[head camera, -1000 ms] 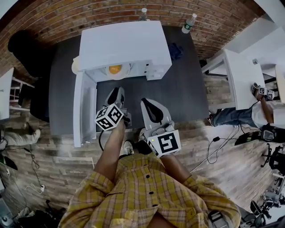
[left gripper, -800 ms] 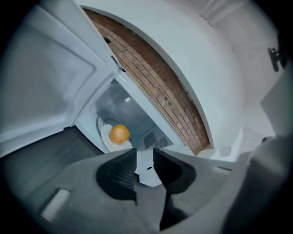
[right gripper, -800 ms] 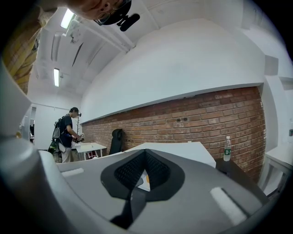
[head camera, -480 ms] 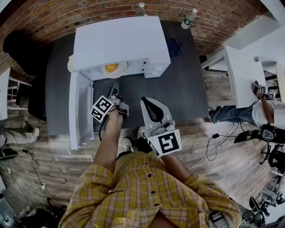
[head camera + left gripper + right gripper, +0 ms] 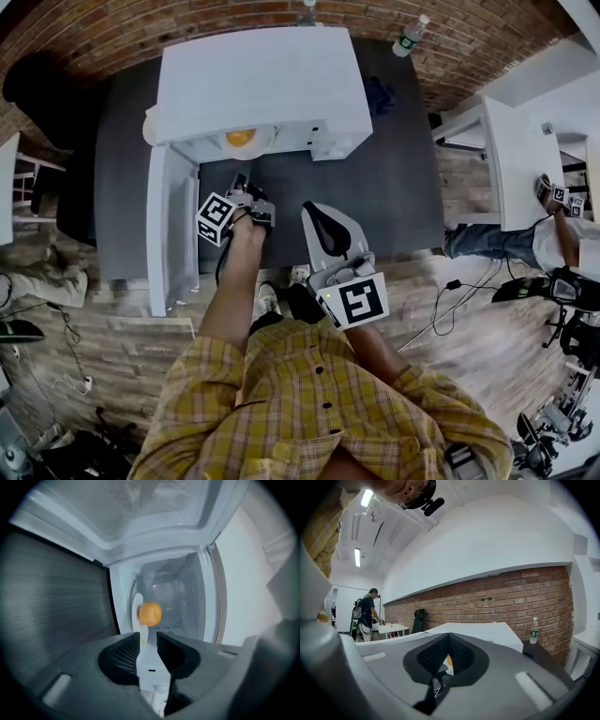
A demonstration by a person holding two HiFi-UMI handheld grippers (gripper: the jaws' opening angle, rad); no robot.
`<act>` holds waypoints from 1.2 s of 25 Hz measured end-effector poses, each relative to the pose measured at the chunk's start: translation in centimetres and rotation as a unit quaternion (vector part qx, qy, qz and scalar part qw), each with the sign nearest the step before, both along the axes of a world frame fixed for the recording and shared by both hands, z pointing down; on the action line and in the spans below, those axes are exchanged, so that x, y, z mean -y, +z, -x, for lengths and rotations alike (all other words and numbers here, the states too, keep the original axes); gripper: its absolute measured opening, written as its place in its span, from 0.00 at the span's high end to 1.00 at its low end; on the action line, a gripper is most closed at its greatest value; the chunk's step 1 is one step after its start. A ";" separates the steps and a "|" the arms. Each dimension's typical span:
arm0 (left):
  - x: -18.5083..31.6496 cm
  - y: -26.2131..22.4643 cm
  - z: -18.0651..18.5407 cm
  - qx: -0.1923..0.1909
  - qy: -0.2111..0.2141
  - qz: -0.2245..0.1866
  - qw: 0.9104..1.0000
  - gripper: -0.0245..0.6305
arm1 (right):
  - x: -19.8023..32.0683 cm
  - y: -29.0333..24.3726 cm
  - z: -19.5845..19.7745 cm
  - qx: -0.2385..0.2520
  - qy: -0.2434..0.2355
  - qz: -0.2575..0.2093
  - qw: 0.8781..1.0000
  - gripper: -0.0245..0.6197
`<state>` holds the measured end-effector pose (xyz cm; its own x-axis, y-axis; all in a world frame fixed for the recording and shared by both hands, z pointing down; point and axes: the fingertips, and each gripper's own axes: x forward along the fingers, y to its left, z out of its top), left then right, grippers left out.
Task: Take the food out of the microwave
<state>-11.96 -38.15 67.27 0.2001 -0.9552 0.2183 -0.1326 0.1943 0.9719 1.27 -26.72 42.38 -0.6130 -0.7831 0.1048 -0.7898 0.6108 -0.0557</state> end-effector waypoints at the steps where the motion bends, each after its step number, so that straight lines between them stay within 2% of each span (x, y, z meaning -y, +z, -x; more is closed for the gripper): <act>1: 0.2 0.3 0.1 -0.009 -0.007 0.000 1.000 0.80 | 0.0 0.0 0.1 0.000 -0.001 0.000 1.000 0.96; 6: 0.9 2.0 0.3 -0.078 -0.050 0.001 0.996 0.80 | -0.1 0.4 0.7 -0.007 -0.008 0.004 1.000 0.96; 8: 1.3 2.4 0.4 -0.088 -0.058 0.001 0.994 0.80 | -0.1 0.4 0.8 -0.008 -0.010 0.006 1.000 0.96; 15: 2.2 3.5 0.1 -0.100 -0.077 0.013 0.992 0.79 | 0.2 0.6 0.7 -0.008 -0.006 0.013 1.000 0.96; 27: 4.0 3.7 0.6 -0.095 -0.090 0.027 0.991 0.82 | 0.8 0.8 0.4 -0.002 0.010 0.025 1.000 0.96; 30: 4.2 4.0 0.5 -0.084 -0.090 0.041 0.992 0.90 | 0.9 1.0 0.0 0.000 0.014 0.032 0.999 0.96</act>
<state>-12.47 -42.34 71.27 0.0673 -0.9590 0.2755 0.0734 0.2801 0.9572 1.24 -27.66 43.35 -0.5909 -0.7916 0.1557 -0.8066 0.5838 -0.0932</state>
